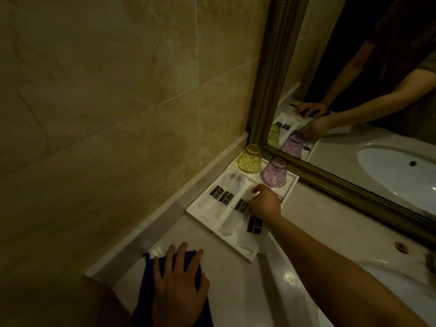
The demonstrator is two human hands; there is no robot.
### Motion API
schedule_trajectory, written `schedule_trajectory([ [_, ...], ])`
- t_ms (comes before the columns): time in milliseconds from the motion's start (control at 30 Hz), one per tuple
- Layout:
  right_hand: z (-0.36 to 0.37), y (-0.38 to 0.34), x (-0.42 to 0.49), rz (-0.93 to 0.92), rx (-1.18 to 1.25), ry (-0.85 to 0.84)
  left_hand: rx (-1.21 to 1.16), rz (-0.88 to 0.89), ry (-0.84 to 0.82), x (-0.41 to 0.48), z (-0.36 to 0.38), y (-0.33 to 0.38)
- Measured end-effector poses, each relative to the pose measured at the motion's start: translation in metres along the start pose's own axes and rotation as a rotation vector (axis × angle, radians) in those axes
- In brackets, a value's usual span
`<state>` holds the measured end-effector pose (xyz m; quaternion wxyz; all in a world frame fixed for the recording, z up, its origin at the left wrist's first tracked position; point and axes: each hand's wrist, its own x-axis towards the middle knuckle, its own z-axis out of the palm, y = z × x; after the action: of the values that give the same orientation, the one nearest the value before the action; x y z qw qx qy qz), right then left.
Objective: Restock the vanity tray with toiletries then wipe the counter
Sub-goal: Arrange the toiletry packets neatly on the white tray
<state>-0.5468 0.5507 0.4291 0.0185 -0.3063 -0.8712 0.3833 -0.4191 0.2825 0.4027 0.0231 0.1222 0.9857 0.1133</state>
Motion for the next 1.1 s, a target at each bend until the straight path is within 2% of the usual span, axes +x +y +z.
schedule_trajectory([
  [167,0.001,-0.001,0.0,-0.012,-0.034,-0.013,0.005,0.007,0.009,-0.001,-0.001,0.0],
  [300,0.002,-0.006,-0.002,0.014,0.045,-0.024,0.003,0.009,0.019,-0.002,-0.003,0.001],
  [567,0.001,-0.007,-0.017,-0.142,-0.254,0.015,0.018,0.006,0.008,-0.001,-0.004,0.001],
  [667,0.004,-0.005,-0.029,-0.404,-0.396,0.016,0.029,0.002,0.001,-0.001,-0.004,0.002],
  [767,0.01,-0.008,-0.04,-0.728,-0.516,-0.106,0.038,0.004,0.001,-0.001,-0.005,0.002],
  [833,0.017,-0.013,-0.041,-0.814,-0.6,-0.188,0.039,0.009,0.004,-0.002,-0.005,0.001],
  [900,0.022,-0.016,-0.041,-0.804,-0.648,-0.226,0.035,0.008,-0.003,-0.001,-0.005,0.001],
  [1000,0.026,-0.013,-0.042,-0.729,-0.623,-0.215,0.023,0.0,-0.008,0.0,-0.004,0.001],
  [1100,0.029,-0.009,-0.043,-0.729,-0.61,-0.19,0.007,0.003,-0.003,0.0,-0.003,0.001],
])
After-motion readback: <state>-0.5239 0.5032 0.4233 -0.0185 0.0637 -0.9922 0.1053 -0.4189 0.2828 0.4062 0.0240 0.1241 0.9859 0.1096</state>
